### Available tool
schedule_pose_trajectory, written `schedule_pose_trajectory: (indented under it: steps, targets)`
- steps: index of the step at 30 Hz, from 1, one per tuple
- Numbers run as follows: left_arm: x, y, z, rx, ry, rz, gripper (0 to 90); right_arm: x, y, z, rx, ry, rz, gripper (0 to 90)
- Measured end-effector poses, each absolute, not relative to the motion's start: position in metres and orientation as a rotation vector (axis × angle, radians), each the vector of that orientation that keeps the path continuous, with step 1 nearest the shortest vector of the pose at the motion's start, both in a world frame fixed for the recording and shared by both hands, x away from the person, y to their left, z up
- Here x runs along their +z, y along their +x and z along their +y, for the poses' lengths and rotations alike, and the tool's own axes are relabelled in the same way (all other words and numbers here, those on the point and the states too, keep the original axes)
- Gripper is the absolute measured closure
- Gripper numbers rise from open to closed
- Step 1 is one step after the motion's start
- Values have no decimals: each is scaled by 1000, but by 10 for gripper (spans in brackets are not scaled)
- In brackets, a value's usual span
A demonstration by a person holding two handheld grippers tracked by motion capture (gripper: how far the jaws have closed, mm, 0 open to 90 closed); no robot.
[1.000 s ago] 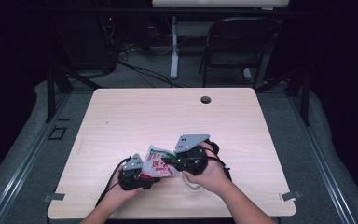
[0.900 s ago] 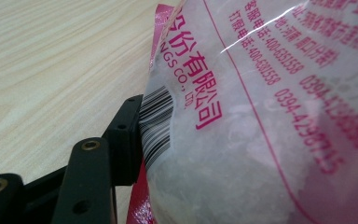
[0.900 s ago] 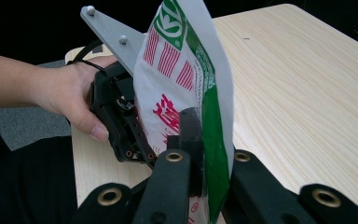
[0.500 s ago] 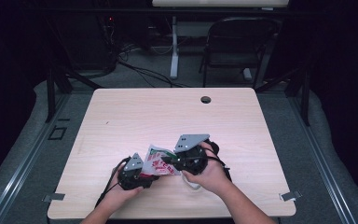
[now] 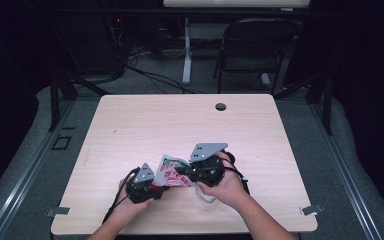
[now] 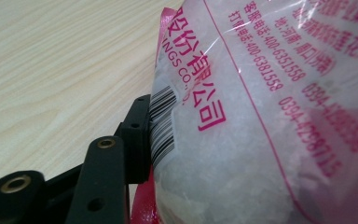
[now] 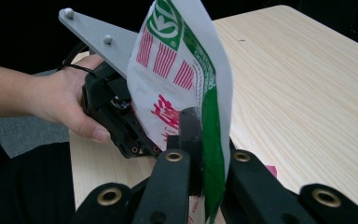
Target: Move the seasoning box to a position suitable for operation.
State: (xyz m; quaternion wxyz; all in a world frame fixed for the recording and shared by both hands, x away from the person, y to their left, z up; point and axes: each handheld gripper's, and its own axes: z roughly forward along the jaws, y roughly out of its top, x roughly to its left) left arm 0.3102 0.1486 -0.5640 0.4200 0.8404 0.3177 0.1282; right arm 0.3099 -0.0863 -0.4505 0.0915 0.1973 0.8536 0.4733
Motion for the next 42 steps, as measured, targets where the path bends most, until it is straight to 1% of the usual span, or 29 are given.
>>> schedule_pose_trajectory:
  steps: [7, 15, 20, 32, 42]
  targets:
    - [-559, 309, 146, 377, 2128, 801, 581, -453, 312, -91, 1407, 601, 2533, 898]
    - [-550, 309, 143, 499, 2134, 817, 598, -451, 313, -95, 1423, 622, 2519, 893]
    - [-548, 310, 141, 541, 2153, 811, 604, -452, 314, -98, 1407, 633, 2513, 884]
    - [-543, 316, 138, 600, 2150, 826, 617, -452, 317, -109, 1444, 698, 2481, 822]
    - [-534, 319, 132, 679, 2147, 809, 622, -446, 313, -125, 1479, 731, 2427, 773]
